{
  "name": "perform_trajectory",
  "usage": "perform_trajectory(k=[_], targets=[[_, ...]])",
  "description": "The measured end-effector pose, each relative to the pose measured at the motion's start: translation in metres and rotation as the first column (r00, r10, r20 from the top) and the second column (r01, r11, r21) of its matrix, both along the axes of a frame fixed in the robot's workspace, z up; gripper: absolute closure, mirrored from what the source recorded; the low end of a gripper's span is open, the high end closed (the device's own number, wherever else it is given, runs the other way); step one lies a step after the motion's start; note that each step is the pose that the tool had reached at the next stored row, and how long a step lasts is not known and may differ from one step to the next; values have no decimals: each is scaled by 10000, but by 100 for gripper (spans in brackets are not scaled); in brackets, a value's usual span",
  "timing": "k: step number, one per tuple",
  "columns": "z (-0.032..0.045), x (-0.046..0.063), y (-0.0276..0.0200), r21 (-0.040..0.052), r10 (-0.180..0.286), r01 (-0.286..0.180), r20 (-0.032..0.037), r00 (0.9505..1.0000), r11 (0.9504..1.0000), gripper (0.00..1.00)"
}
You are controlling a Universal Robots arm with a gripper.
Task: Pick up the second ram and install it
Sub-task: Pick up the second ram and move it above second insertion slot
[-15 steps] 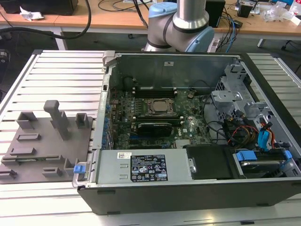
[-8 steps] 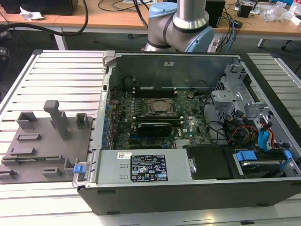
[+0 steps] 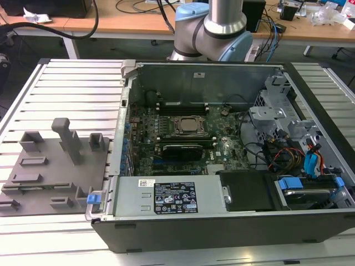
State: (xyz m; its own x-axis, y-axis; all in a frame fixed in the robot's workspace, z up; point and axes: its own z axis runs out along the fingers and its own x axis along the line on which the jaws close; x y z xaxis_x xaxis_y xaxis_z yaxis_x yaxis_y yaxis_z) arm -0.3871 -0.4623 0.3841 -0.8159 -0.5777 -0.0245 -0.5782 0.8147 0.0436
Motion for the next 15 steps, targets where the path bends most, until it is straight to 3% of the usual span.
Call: perform_trajectory(k=[8,15], targets=[[0,0,0,0,1081,-1081,0,9941,9941,89],[0,0,0,0,2090,-2090,0,9779,9779,89]])
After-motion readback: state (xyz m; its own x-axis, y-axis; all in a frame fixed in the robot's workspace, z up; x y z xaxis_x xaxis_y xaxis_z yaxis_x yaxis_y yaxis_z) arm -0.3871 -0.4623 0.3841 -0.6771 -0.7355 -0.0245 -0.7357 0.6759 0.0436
